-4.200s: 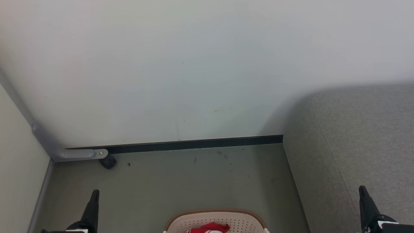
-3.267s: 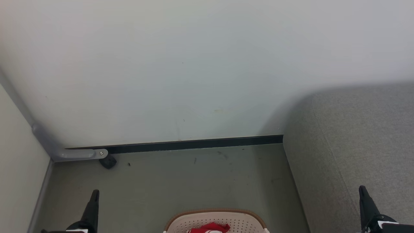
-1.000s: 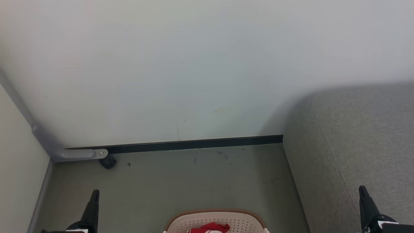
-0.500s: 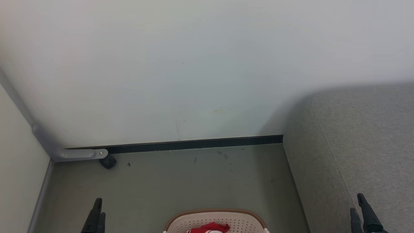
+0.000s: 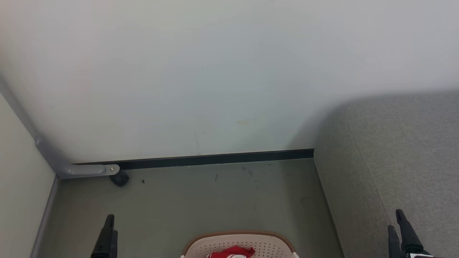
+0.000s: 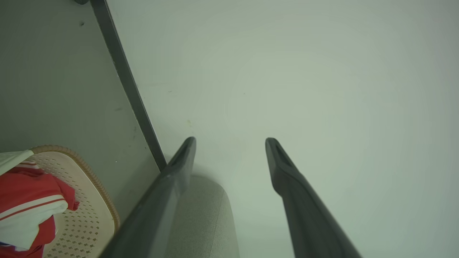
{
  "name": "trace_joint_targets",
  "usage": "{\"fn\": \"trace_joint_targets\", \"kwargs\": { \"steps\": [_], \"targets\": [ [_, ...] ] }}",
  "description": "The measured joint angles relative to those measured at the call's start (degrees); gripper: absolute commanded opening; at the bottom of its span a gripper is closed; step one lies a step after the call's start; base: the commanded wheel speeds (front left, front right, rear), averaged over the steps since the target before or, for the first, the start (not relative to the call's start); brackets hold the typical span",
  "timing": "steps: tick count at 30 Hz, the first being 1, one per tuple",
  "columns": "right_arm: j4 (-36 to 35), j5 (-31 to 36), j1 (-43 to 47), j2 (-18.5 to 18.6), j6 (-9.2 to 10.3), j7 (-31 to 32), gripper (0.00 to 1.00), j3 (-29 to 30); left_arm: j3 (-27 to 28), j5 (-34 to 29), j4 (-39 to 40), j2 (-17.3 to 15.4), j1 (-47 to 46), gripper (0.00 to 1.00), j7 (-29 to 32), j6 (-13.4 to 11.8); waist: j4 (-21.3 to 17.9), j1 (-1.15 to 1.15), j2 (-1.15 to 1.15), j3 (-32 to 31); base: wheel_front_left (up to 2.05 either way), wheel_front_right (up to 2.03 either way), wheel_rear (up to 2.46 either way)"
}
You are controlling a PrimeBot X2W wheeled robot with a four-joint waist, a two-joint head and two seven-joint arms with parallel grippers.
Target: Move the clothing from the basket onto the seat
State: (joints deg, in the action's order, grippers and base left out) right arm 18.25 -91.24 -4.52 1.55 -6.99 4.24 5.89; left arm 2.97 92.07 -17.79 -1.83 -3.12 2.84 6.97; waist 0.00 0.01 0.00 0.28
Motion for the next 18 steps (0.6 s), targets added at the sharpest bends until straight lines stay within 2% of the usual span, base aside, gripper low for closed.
{"fn": "trace_joint_targets", "kwargs": {
  "steps": [6, 18],
  "targets": [
    [-1.0, 1.4, -0.9, 0.5, -0.01, -1.2, 1.00, -1.0, -1.3, -1.4, 0.8, -0.3, -0.2, 1.00, -1.2, 0.0, 0.0, 0.00, 0.00, 0.1, 0.00, 0.00, 0.00],
    [-3.0, 7.4, -1.7, 2.9, -0.01, -3.9, 1.00, -4.7, -4.3, -10.3, 1.8, -2.2, -1.1, 1.00, -4.1, 0.0, -0.1, 0.00, 0.00, 0.3, 0.00, 0.00, 0.00]
  ]
}}
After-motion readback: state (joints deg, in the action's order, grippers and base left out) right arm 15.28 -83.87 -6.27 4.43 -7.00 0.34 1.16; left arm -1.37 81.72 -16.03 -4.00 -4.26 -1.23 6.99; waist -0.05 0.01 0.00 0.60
